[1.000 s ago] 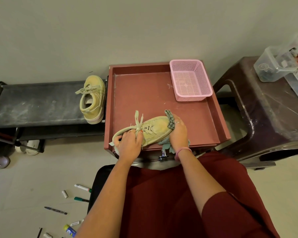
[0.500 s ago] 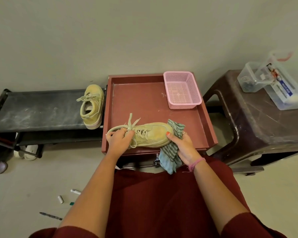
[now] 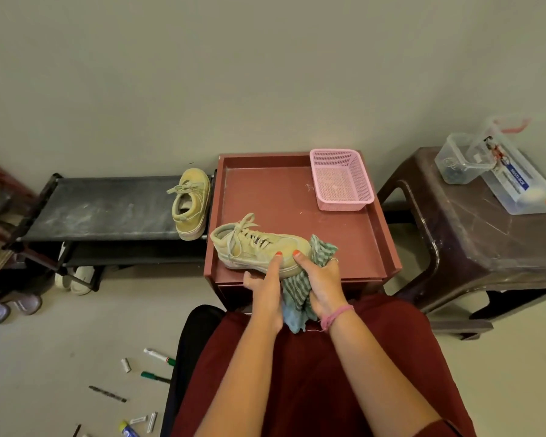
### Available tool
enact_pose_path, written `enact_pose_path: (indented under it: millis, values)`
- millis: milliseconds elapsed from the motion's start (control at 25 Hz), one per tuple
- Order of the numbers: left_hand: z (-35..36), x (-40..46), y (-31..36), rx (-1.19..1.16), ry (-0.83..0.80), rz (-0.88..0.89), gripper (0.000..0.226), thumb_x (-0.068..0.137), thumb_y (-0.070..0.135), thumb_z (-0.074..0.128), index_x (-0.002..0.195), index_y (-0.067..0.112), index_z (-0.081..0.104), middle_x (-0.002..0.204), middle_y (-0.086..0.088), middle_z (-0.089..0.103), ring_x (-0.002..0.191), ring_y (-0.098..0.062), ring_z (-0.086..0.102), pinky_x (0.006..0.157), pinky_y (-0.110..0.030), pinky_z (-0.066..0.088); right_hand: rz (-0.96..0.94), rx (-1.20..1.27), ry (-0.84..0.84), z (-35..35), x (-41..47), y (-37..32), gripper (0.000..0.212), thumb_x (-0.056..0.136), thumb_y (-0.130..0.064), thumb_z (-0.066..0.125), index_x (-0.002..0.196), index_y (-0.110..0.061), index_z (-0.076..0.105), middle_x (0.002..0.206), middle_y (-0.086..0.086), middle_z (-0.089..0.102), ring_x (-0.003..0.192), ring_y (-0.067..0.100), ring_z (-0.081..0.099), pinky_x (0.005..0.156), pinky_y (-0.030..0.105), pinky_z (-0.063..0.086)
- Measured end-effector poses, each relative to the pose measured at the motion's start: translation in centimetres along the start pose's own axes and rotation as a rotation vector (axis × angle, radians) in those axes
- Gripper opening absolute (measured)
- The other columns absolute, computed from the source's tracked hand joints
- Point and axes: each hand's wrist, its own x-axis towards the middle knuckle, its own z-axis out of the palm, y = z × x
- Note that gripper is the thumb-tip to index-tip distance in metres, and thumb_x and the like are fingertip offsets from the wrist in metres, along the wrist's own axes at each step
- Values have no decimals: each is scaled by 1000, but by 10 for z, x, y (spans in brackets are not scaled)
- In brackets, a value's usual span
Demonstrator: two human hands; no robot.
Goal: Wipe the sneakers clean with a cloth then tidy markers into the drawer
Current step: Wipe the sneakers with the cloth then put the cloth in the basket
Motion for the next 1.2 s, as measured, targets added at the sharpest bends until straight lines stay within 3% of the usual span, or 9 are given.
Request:
enact_pose_path:
  millis: [200,480,680,760,840,920,1000,1120,1200]
  values:
    - [5,10,-1,-54,-34,47,123,52,59,78,152,38,9,144,-3,45,122,-26,54,103,-48,45,-28,0,-145,-1,-23,-6,25,92,-2,57,115,-10,55,107,13,68,95,24,69,75,34,57]
    - [-25,2,22,-350,-272,-5,48,90,25,61,136,17,48,130,-13,60,106,-30,66,96,-42,47,-132,-20,-110,-28,-32,-56,16,95,-7,51,108,-10,60,106,10,67,96,23,66,86,39,52]
    - [-37,-6,15,-457,-335,-105,46,89,15,63,132,2,52,132,-23,57,121,-34,57,75,-37,61,-301,-363,-150,-5,-43,-66,16,96,-16,54,109,-19,61,107,1,69,99,15,67,87,32,53]
    - [-37,-9,14,-436,-335,-108,42,91,15,62,129,0,54,123,-24,61,112,-31,63,74,-34,61,-386,-533,-213,10,-49,-56,13,96,-25,53,104,-30,61,103,-8,68,96,6,65,84,25,52]
    - [-37,-14,16,-457,-348,-64,36,94,16,59,126,-1,56,116,-22,66,103,-26,67,81,-33,59,-516,-796,-335,18,-53,-37,23,96,-33,49,116,-38,58,120,-15,59,114,-1,53,96,15,41]
    - [-42,-12,19,-510,-359,-13,36,96,18,56,127,-2,57,120,-19,65,103,-23,68,86,-32,57,-702,-1080,-415,19,-59,-10,43,99,-28,44,142,-32,39,150,-15,31,143,5,12,115,20,11]
    - [-49,-7,21,-516,-389,-36,40,98,24,51,129,0,56,124,-19,64,105,-24,67,86,-32,58,-938,-1301,-438,13,-65,14,54,98,-20,43,149,-25,25,158,-10,11,146,13,-10,119,31,2]
    - [-54,-3,19,-508,-403,-97,42,102,29,43,130,1,55,128,-20,62,117,-28,61,95,-34,53,-1267,-1545,-440,3,-53,26,58,93,-18,44,149,-17,28,158,3,16,146,30,1,116,50,18]
    - [-54,1,18,-528,-381,-86,39,102,25,44,130,1,56,128,-20,62,120,-28,60,104,-36,46,-1287,-1568,-408,8,-46,20,56,93,-19,44,147,-15,31,157,5,20,146,31,7,115,50,22]
